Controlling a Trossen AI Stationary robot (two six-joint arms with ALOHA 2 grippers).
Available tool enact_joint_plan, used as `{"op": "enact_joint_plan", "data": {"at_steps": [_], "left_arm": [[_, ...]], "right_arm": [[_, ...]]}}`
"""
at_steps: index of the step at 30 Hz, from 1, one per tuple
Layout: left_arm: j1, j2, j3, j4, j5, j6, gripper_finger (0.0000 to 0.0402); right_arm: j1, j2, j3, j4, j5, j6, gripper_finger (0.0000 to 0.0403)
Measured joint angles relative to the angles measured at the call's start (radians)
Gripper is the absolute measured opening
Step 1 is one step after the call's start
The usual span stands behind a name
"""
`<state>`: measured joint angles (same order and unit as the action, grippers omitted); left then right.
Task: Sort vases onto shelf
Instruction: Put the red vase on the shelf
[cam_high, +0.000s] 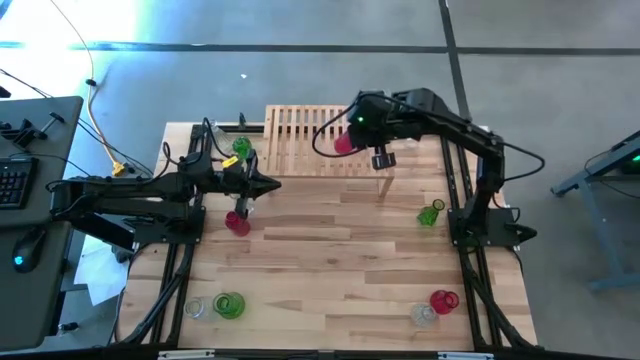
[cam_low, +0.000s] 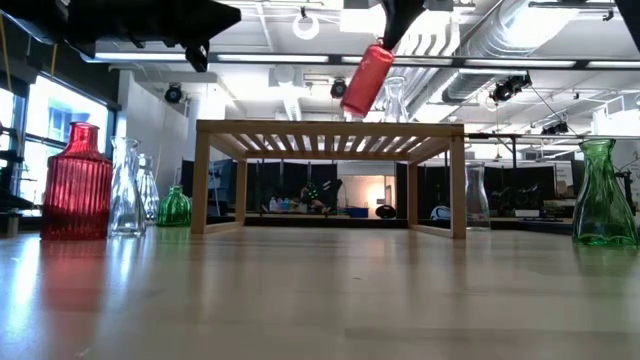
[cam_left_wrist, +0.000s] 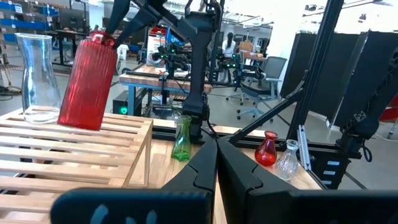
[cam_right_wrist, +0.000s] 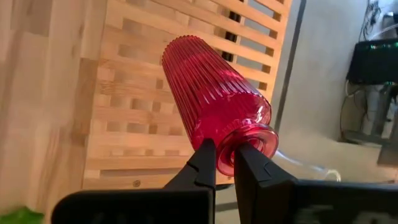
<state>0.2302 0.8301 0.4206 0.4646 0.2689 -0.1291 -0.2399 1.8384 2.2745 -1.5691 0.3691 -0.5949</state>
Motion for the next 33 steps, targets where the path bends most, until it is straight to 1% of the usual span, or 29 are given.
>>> {"op": "enact_joint_plan", "data": {"at_steps": [2, 7, 10, 14, 18, 23, 26, 30, 33], "left_arm": [[0.0, 0.0, 0.0, -0.002, 0.013, -0.002, 0.0005], [0.0, 0.0, 0.0, -0.004, 0.041, -0.008, 0.0005], [0.0, 0.0, 0.0, -0.004, 0.043, -0.008, 0.0005], [0.0, 0.0, 0.0, -0.004, 0.043, -0.009, 0.0005], [0.0, 0.0, 0.0, -0.005, 0.043, -0.008, 0.0005], [0.0, 0.0, 0.0, -0.004, 0.043, -0.008, 0.0005], [0.0, 0.0, 0.0, -0.004, 0.043, -0.008, 0.0005], [0.0, 0.0, 0.0, -0.004, 0.043, -0.008, 0.0005], [0.0, 0.0, 0.0, -0.004, 0.043, -0.008, 0.0005]], "right_arm": [[0.006, 0.01, 0.0, -0.003, 0.002, -0.034, 0.0002], [0.007, 0.054, 0.0, -0.001, 0.001, -0.054, 0.0002], [0.007, 0.069, 0.0, 0.003, 0.009, -0.079, 0.0002], [0.006, 0.078, 0.002, 0.005, 0.016, -0.075, 0.0006], [0.005, 0.079, 0.001, -0.001, 0.014, -0.054, 0.0028], [0.005, 0.082, 0.0, -0.004, 0.015, -0.034, 0.0071], [0.005, 0.082, 0.0, -0.003, 0.016, -0.035, 0.0083], [0.005, 0.082, 0.0, 0.002, 0.016, -0.039, 0.0076], [0.005, 0.081, 0.0, 0.014, 0.016, -0.058, 0.0047]]}}
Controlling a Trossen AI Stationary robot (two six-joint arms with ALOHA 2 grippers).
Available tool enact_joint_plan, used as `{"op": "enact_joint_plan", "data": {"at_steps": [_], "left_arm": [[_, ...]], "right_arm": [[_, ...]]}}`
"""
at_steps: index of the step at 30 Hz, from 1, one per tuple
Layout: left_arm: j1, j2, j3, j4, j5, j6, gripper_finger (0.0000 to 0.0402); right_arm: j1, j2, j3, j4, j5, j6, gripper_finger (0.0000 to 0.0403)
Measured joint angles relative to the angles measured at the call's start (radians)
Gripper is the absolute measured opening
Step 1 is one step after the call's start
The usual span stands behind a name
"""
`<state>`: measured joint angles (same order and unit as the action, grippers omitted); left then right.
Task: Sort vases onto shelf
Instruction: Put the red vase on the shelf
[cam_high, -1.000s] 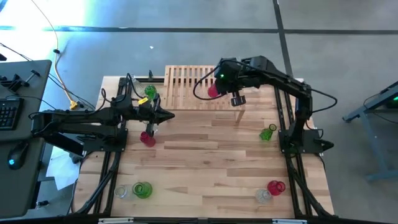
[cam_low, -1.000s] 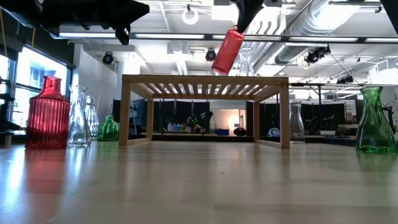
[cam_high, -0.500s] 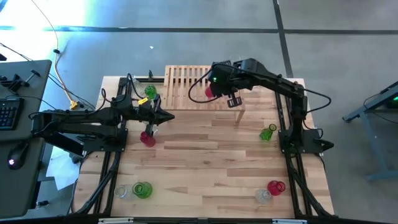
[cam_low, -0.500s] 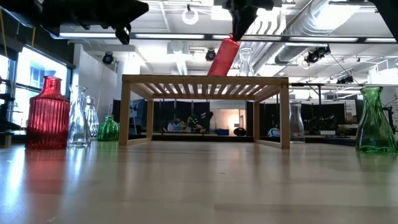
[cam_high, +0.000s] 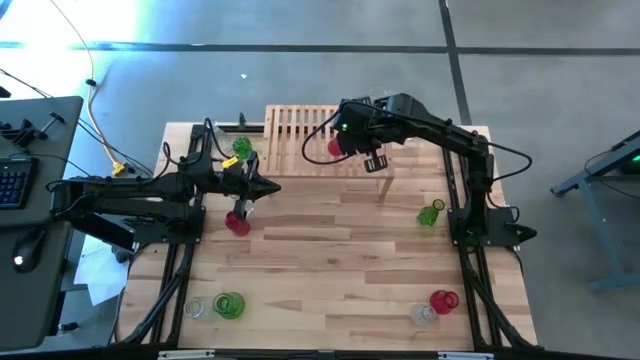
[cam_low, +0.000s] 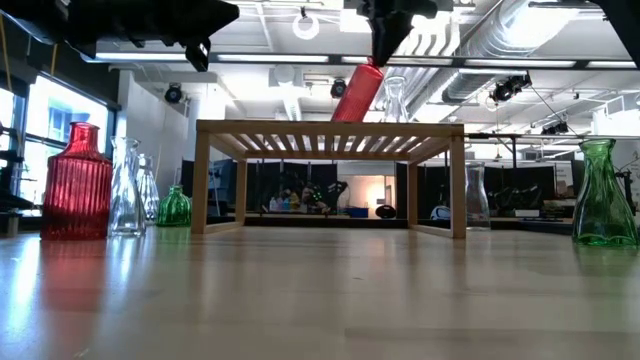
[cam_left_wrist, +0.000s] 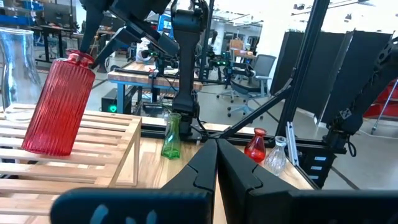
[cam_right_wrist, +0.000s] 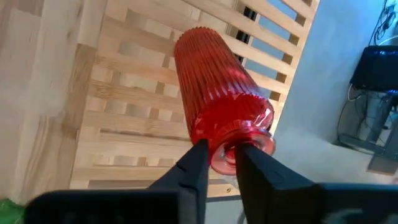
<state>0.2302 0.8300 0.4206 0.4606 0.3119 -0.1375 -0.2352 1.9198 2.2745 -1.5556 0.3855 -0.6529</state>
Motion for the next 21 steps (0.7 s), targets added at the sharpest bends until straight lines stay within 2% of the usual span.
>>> {"op": "enact_joint_plan", "data": {"at_steps": [3, 5, 11, 21], "left_arm": [[0.0, 0.0, 0.0, 0.0, 0.0, 0.0, 0.0005], [0.0, 0.0, 0.0, 0.0, 0.0, 0.0, 0.0005], [0.0, 0.0, 0.0, 0.0, 0.0, 0.0, 0.0005], [0.0, 0.0, 0.0, 0.0, 0.0, 0.0, 0.0005]], "right_arm": [[0.0, 0.0, 0.001, 0.025, 0.016, -0.018, 0.0013], [0.0, 0.0, 0.001, 0.033, 0.025, -0.024, 0.0007], [-0.001, -0.001, 0.002, 0.067, -0.012, -0.025, 0.004], [-0.016, -0.001, 0.002, 0.122, -0.015, -0.028, 0.0091]]}}
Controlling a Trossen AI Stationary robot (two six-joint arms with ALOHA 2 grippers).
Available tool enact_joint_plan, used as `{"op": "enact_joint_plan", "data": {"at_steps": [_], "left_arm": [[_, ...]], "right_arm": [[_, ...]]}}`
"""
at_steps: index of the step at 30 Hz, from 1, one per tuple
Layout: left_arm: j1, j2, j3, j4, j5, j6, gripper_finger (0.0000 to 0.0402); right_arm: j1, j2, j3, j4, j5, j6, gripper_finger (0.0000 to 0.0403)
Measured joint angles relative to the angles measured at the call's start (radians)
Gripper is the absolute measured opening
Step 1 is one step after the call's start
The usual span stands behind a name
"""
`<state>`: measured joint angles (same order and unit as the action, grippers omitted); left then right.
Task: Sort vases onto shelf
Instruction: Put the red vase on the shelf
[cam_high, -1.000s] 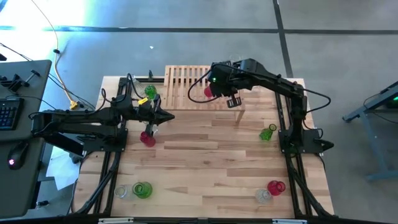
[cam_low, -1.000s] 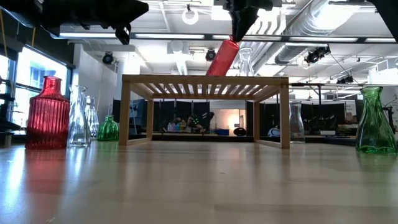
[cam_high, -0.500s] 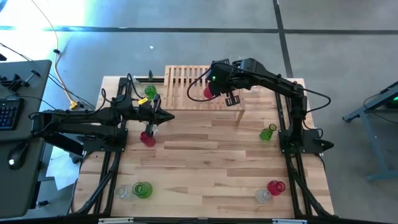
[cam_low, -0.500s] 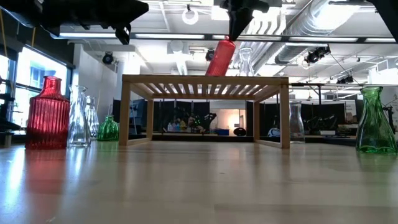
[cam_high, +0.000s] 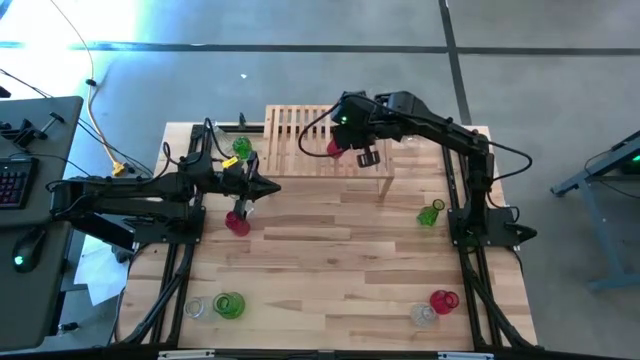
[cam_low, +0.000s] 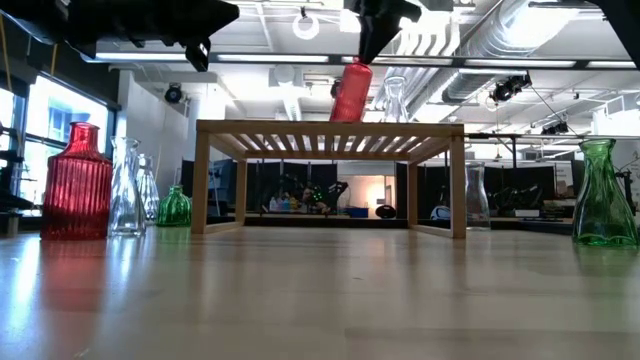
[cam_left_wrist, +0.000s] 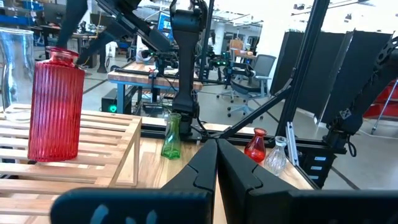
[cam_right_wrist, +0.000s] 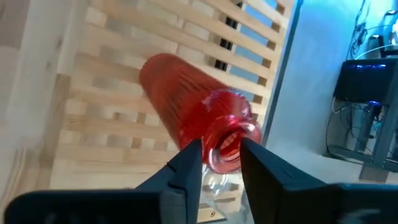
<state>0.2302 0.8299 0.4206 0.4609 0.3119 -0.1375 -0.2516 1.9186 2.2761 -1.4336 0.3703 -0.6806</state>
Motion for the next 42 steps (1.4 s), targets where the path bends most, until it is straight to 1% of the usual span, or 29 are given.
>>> {"op": "enact_joint_plan", "data": {"at_steps": [9, 18, 22, 23, 25, 28, 29, 31, 33, 35, 38, 40, 42], "left_arm": [[0.0, 0.0, 0.0, 0.0, 0.002, 0.0, 0.0005], [0.0, 0.0, 0.0, -0.001, 0.003, 0.004, 0.0005], [0.0, 0.003, 0.0, 0.001, -0.001, 0.039, 0.0005], [0.0, 0.008, 0.0, 0.005, -0.01, 0.048, 0.0005], [0.0, 0.023, 0.0, 0.011, -0.036, 0.062, 0.0005], [0.001, 0.067, 0.0, 0.036, -0.056, 0.082, 0.0005], [0.001, 0.082, 0.0, 0.044, -0.056, 0.091, 0.0005], [0.001, 0.112, -0.001, 0.085, -0.056, 0.113, 0.0005], [0.006, 0.137, -0.001, 0.113, -0.055, 0.142, 0.0005], [0.021, 0.148, -0.001, 0.127, -0.055, 0.154, 0.0005], [0.051, 0.154, 0.0, 0.145, -0.026, 0.158, 0.0005], [0.078, 0.155, 0.0, 0.147, 0.026, 0.159, 0.0005], [0.111, 0.154, 0.0, 0.151, 0.076, 0.163, 0.0005]], "right_arm": [[0.001, 0.0, 0.0, 0.077, 0.022, -0.02, 0.0097], [0.001, -0.009, 0.0, 0.092, 0.023, -0.01, 0.0097], [0.01, -0.039, 0.0, 0.076, 0.021, 0.038, 0.0081], [0.011, -0.051, 0.0, 0.066, 0.007, 0.06, 0.0073], [0.003, -0.078, 0.0, 0.04, -0.06, 0.118, 0.005], [-0.03, -0.13, -0.026, 0.045, -0.232, 0.203, 0.0011], [-0.041, -0.151, -0.055, 0.068, -0.282, 0.217, 0.0006], [-0.05, -0.197, -0.143, 0.154, -0.334, 0.238, 0.0007], [-0.048, -0.255, -0.269, 0.25, -0.375, 0.249, 0.0004], [-0.042, -0.328, -0.417, 0.387, -0.393, 0.27, 0.0001], [-0.029, -0.457, -0.664, 0.65, -0.397, 0.321, 0.0001], [-0.021, -0.54, -0.842, 0.896, -0.397, 0.387, 0.0001], [-0.013, -0.6, -1.002, 1.118, -0.374, 0.48, 0.0005]]}}
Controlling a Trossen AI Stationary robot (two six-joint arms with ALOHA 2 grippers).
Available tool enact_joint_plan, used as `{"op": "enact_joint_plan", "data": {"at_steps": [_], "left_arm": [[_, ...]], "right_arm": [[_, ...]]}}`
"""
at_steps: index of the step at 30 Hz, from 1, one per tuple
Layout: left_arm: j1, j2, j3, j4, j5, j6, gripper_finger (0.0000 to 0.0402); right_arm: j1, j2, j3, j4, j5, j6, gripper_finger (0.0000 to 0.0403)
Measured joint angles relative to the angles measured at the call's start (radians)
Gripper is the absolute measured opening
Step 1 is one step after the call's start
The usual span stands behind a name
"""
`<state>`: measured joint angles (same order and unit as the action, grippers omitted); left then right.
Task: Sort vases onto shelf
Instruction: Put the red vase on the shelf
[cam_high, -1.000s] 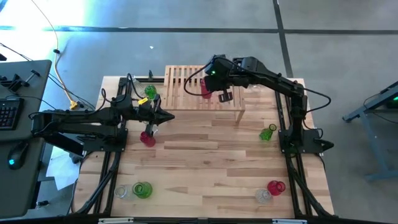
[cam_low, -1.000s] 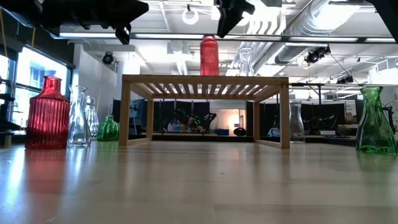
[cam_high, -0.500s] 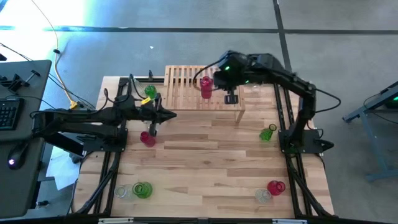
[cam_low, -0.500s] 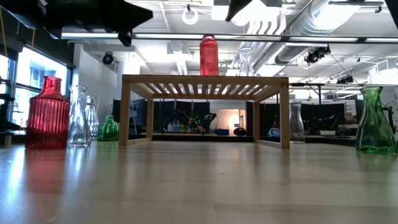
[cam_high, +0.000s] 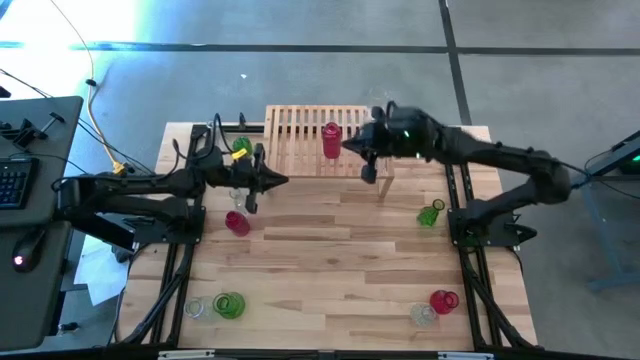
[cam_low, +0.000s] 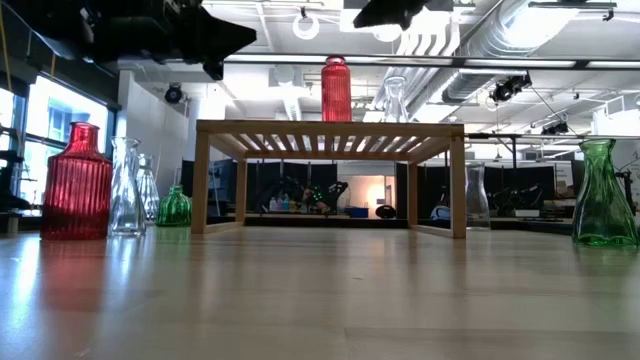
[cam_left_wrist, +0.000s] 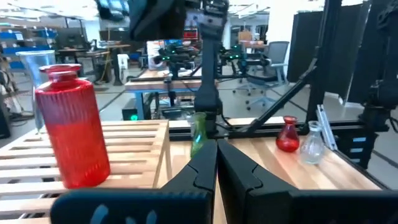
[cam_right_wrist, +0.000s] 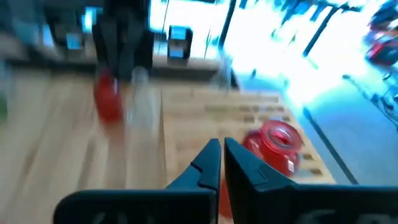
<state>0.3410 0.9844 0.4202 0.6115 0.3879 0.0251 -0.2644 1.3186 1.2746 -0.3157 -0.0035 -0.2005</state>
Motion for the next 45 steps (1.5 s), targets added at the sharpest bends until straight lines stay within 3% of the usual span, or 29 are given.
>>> {"op": "enact_joint_plan", "data": {"at_steps": [4, 7, 13, 17, 21, 32, 36, 43, 45], "left_arm": [[0.066, 0.0, 0.0, 0.0, 0.054, 0.03, 0.0005], [0.107, 0.0, 0.0, 0.0, 0.056, 0.03, 0.0005], [0.159, 0.0, 0.0, 0.011, 0.059, 0.032, 0.0005], [0.177, 0.0, 0.0, 0.021, 0.059, 0.032, 0.0005], [0.185, 0.0, 0.0, 0.031, 0.055, 0.041, 0.0005], [0.191, 0.0, 0.0, 0.055, 0.049, 0.05, 0.0005], [0.195, 0.0, 0.0, 0.055, 0.05, 0.049, 0.0005], [0.197, 0.0, 0.0, 0.051, 0.055, 0.048, 0.0005], [0.197, 0.0, 0.0, 0.05, 0.055, 0.049, 0.0005]], "right_arm": [[0.011, -0.031, -0.246, 0.376, 0.038, 0.099, 0.0031], [0.011, -0.011, -0.331, 0.552, 0.068, 0.142, 0.0074], [0.01, 0.007, -0.364, 0.674, 0.261, 0.172, 0.0195], [-0.004, 0.032, -0.364, 0.738, 0.274, 0.203, 0.0265], [-0.017, 0.079, -0.364, 0.788, 0.257, 0.226, 0.0295], [-0.024, 0.192, -0.274, 0.81, 0.277, 0.231, 0.0288], [-0.024, 0.196, -0.273, 0.806, 0.279, 0.272, 0.0245], [-0.024, 0.196, -0.274, 0.806, 0.291, 0.263, 0.0118], [-0.024, 0.196, -0.274, 0.807, 0.291, 0.261, 0.0115]]}}
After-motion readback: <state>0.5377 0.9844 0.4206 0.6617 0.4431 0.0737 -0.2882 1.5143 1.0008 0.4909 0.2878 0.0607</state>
